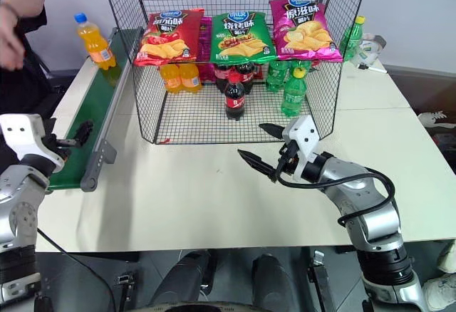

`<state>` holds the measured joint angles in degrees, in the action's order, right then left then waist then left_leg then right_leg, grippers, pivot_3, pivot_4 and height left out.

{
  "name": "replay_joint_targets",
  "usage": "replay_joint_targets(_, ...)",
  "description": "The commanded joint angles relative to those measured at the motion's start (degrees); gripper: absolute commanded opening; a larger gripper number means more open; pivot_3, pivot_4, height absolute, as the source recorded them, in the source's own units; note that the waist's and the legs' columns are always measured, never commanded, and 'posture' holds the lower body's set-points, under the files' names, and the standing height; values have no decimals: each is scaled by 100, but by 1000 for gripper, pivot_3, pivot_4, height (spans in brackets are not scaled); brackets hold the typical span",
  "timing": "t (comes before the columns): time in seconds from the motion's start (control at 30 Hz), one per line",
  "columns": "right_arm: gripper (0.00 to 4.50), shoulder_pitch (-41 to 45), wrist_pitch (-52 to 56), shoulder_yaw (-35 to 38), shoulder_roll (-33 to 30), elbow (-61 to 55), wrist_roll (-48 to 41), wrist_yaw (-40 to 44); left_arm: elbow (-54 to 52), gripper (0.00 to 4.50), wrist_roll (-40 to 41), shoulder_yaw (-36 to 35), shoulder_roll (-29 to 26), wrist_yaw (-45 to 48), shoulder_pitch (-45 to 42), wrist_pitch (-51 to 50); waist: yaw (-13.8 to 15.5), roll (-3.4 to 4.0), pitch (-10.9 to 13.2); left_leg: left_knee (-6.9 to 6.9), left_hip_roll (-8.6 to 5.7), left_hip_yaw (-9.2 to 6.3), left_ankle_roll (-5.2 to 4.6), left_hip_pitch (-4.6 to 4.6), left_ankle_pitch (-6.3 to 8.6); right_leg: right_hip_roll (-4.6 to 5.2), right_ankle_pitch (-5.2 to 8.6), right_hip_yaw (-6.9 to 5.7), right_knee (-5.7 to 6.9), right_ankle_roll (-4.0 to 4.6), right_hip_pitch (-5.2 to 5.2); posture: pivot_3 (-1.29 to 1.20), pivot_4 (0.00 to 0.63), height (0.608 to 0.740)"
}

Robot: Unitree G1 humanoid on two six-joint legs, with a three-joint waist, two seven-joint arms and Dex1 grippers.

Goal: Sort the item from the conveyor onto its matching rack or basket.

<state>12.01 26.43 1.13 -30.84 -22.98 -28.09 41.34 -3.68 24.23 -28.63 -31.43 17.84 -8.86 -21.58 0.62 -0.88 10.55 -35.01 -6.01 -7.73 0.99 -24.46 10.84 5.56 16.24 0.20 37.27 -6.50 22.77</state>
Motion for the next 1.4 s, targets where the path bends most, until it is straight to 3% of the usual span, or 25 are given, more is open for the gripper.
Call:
replay_joint_targets(0.03,4500,150,-187,0,63,-109,24,6,90,4490,-212,-202,-152,-77,-5,354,-1,0,0,0,0,1,0,0,0,0,-2,0,0,-3,0,0,150,740)
replay_joint_targets(1.03,4500,217,-668,-134,108,206,388,157,848,4490,-730,-187,-61,-366,-129,1428,5,-1,-1,-1,-1,0,0,0,0,0,-7,-1,0,-11,10,0,150,740)
replay_joint_targets(1.4,4500,259,-698,-167,124,241,414,189,961,4490,-510,-308,-35,-337,-240,1431,6,-1,-1,-2,-1,0,0,0,0,0,-7,-1,0,-12,10,0,150,740)
